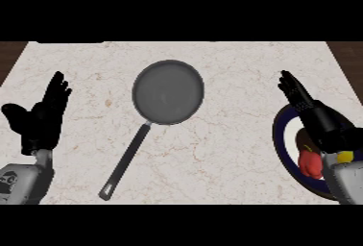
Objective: Pick the bell pepper from the plate and place it in the pan
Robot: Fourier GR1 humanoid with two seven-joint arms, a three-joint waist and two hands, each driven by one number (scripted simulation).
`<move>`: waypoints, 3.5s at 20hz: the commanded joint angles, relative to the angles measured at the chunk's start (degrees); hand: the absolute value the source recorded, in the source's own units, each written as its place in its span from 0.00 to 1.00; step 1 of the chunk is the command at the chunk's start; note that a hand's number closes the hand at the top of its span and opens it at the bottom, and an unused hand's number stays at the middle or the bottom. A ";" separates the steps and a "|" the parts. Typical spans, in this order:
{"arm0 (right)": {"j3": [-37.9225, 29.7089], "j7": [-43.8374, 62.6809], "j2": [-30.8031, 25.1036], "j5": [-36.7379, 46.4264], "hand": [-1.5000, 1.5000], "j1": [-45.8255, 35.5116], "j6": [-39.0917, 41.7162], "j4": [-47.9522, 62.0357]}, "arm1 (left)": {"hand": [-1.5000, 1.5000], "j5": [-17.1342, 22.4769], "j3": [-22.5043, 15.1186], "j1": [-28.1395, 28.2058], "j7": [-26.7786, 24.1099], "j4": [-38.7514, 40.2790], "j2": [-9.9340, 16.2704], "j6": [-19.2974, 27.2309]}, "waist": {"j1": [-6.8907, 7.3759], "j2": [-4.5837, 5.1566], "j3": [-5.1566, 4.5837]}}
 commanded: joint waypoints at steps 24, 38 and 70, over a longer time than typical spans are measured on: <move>-26.88 6.20 -5.07 3.16 0.00 34.63 -19.85 -24.79 | 0.50 -5.57 2.14 8.22 6.31 6.24 8.06 -5.02 | 0.35 -1.08 0.05; -13.06 51.54 -29.57 16.23 0.00 28.02 -4.01 -32.57 | 0.50 -6.39 1.42 6.84 7.01 4.99 7.32 -6.08 | 3.07 -0.72 0.08; 0.07 56.87 -5.26 39.76 0.00 11.27 10.32 -13.47 | 0.50 -13.00 9.49 4.87 10.30 4.89 2.68 -11.08 | 1.03 -1.01 0.23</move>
